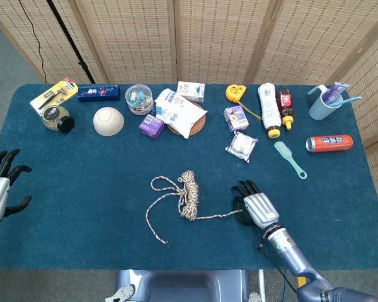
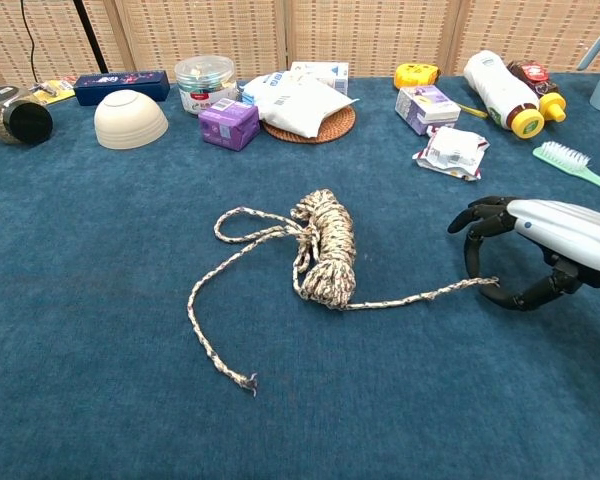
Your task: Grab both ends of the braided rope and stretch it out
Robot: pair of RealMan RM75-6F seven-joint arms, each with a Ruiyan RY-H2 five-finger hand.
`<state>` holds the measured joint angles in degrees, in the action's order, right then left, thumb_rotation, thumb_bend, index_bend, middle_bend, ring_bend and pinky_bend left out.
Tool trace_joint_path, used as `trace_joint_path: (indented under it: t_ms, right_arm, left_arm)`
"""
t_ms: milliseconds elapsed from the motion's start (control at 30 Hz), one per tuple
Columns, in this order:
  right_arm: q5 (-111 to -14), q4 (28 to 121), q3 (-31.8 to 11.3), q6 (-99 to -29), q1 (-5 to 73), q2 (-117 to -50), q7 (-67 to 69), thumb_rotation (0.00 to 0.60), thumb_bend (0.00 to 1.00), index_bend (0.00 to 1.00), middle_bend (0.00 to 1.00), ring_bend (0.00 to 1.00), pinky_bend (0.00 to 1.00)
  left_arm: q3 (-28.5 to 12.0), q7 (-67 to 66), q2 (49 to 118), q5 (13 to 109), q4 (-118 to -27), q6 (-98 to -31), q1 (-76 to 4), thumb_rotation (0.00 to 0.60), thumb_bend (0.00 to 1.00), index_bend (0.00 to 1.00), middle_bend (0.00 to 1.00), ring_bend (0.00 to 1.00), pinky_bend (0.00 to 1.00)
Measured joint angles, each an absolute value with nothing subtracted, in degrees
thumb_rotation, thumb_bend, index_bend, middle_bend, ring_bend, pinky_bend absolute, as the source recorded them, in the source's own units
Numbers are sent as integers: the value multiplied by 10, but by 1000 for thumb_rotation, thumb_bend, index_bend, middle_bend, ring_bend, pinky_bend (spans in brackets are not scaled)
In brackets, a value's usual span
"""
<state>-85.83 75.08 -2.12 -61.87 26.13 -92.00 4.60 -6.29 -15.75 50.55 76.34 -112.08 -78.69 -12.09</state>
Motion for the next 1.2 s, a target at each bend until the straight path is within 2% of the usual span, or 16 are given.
trace_joint_path:
  t_ms: [700,1200]
  right_arm:
    - [-851,749,-19,-619,263,-928,43,600,411,565,227,69,0]
    - [-849,754,-18,-619,264,-921,38,600,411,560,228,71,0]
  left_arm:
    - [-59,-152,503,766,-1118,-791,-119,600,215,318,67,0,0]
    - [-57,-153,504,768,-1118,-792,-119,600,215,319,63,0,0]
